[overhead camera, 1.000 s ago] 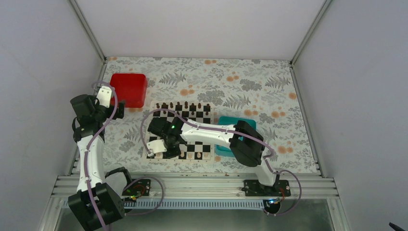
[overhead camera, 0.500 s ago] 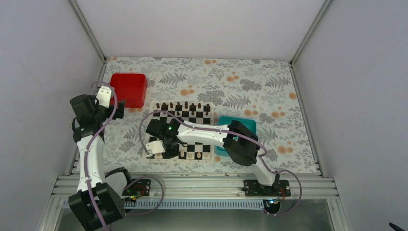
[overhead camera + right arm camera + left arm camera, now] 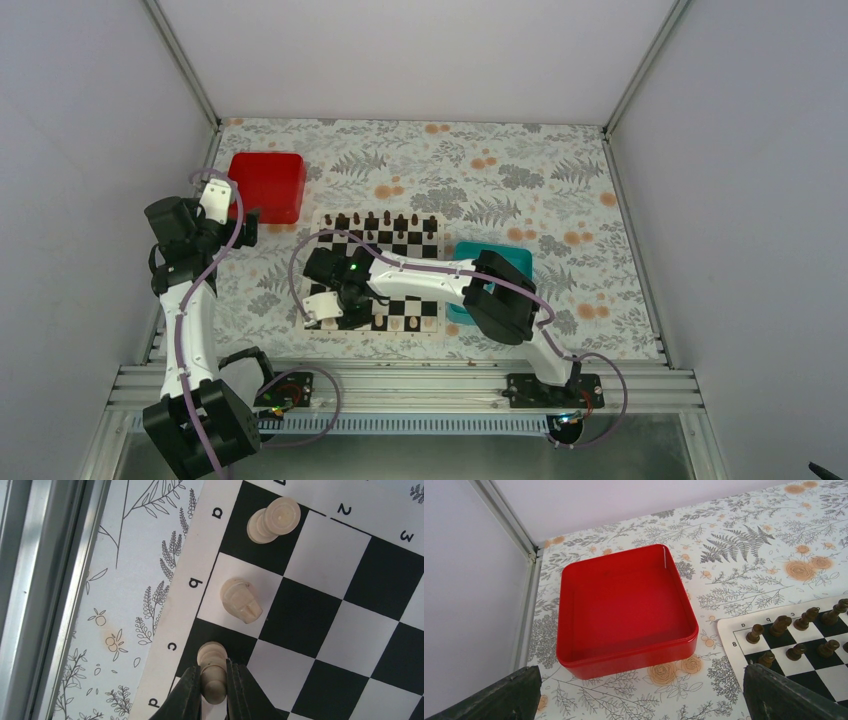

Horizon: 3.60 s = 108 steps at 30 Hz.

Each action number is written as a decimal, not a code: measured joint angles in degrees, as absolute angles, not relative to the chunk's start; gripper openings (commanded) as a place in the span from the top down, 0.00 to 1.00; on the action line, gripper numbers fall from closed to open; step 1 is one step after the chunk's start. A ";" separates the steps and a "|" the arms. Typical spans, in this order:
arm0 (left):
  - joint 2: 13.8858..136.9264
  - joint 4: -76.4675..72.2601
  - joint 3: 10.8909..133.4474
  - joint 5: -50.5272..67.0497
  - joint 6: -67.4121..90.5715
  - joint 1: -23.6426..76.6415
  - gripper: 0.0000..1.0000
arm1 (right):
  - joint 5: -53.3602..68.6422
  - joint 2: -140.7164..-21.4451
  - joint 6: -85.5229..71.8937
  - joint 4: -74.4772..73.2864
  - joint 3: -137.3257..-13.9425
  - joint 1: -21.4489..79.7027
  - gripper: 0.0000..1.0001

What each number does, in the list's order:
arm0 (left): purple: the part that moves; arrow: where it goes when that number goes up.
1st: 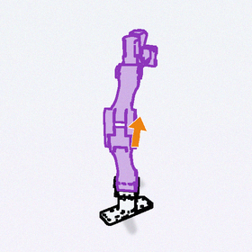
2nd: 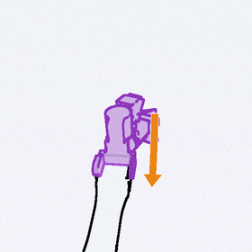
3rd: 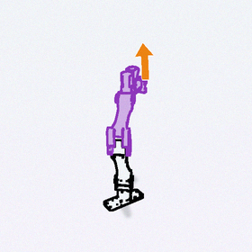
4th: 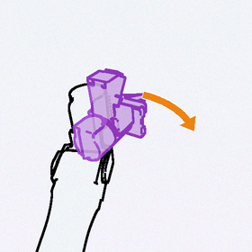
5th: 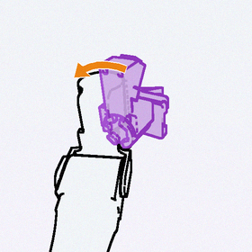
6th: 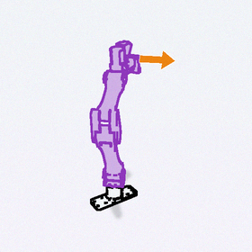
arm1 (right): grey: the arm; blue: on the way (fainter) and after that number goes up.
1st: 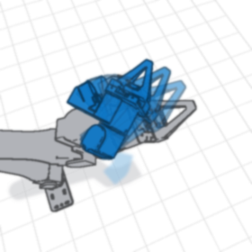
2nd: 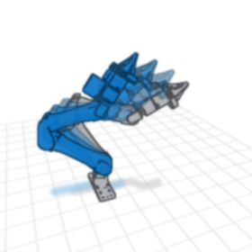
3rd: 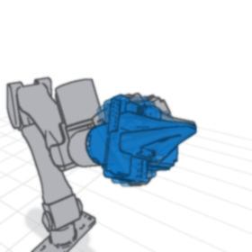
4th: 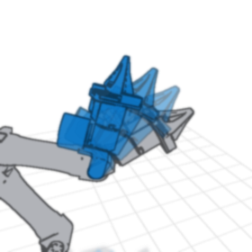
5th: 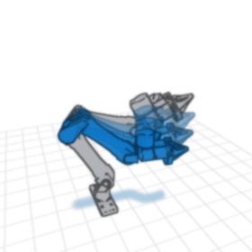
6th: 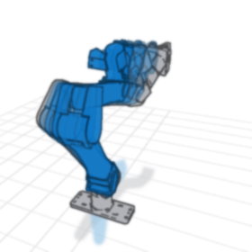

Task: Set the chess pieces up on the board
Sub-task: Place the chess piece on the chessboard, then pick up the chess piece from the storage box.

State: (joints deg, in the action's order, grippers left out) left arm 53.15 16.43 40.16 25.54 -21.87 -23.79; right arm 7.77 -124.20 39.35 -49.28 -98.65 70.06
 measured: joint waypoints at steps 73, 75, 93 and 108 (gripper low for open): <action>53.15 17.89 40.16 27.11 -21.89 -24.67 0.00 | 10.68 -93.69 43.05 -43.00 -57.63 31.35 0.61; 53.15 17.89 40.16 27.18 -21.89 -24.67 0.00 | 10.92 -94.37 43.07 -42.68 -57.17 31.33 0.61; 53.15 17.89 40.16 27.46 -21.91 -24.95 0.00 | 11.57 -95.72 43.38 -42.85 -57.17 30.65 0.92; 53.15 17.89 40.16 27.66 -21.91 -25.02 0.00 | 9.34 -90.35 43.07 -52.53 -73.65 34.74 0.90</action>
